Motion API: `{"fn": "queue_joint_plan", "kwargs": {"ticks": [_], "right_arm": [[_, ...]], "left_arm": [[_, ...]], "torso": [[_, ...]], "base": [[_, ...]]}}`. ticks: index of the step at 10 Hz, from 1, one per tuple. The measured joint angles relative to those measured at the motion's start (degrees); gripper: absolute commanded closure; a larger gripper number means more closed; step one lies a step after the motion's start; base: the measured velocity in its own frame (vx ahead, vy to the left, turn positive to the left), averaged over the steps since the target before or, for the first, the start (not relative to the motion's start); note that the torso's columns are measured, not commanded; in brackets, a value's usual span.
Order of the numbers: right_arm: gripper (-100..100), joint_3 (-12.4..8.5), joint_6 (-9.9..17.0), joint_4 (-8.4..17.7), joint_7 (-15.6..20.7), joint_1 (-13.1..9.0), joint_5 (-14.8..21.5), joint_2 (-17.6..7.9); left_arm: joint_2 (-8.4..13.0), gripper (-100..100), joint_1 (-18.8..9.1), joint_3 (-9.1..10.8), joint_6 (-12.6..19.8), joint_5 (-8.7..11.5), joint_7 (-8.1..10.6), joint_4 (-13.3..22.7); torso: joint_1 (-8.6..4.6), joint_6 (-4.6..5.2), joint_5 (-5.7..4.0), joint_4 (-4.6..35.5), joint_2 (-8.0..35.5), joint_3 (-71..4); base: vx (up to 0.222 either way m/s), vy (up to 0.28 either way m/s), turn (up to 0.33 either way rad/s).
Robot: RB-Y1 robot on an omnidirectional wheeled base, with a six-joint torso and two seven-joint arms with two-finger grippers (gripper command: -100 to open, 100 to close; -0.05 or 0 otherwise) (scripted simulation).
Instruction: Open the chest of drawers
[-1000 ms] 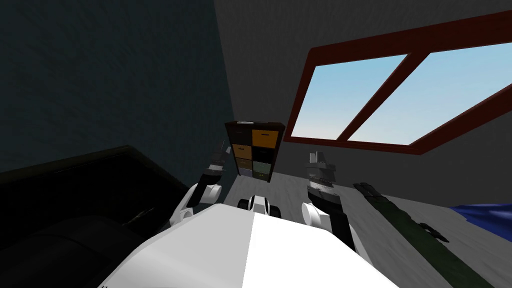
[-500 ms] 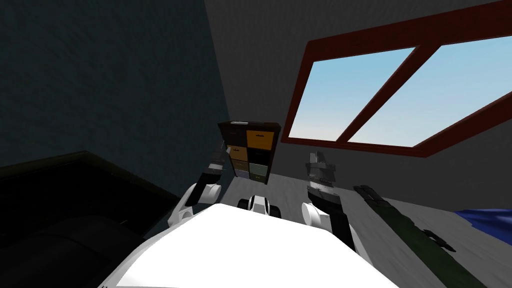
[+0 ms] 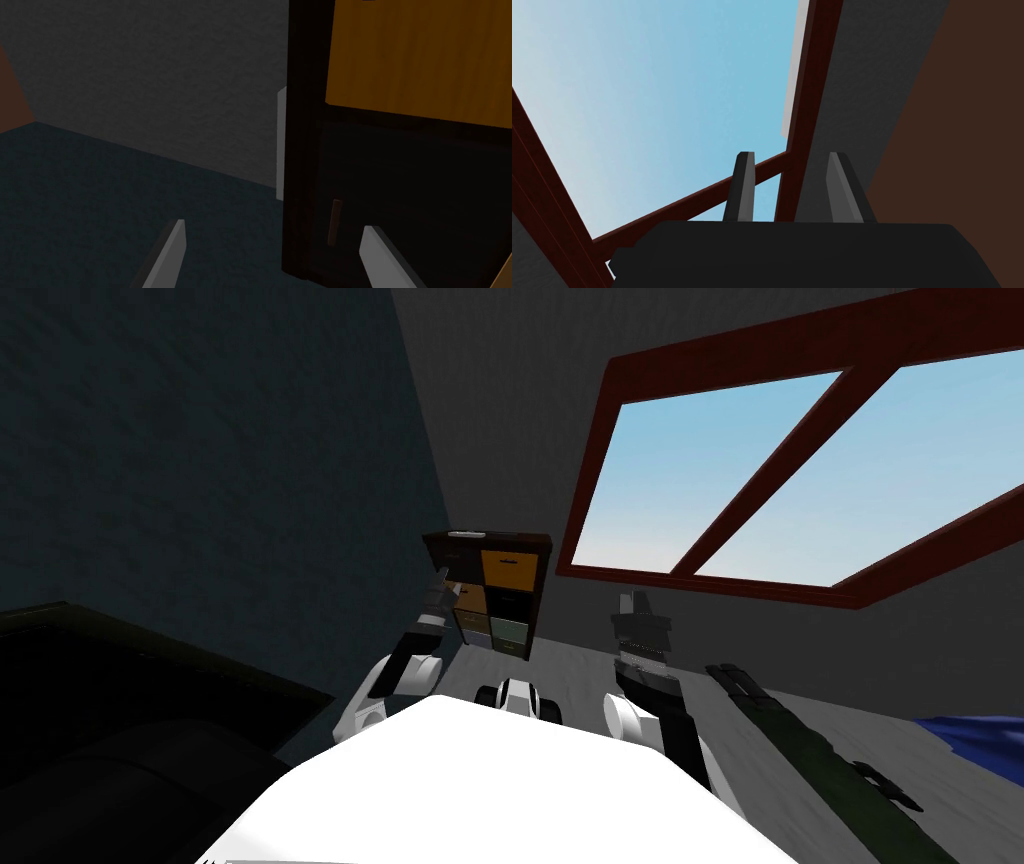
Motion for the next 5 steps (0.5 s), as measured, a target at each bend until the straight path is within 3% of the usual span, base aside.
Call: {"fn": "queue_joint_plan", "kwargs": {"ticks": [5], "right_arm": [[0, 0.0, 0.0, 0.0, 0.0, 0.0, 0.0, 0.0]], "left_arm": [[-0.1, -100, 0.0, 0.28, 5.9, 1.1, 0.50, -1.3]], "torso": [[0.01, 0.00, 0.00, 0.0, 0.0, 0.0]], "base": [[0.118, -0.135, 0.004]]}}
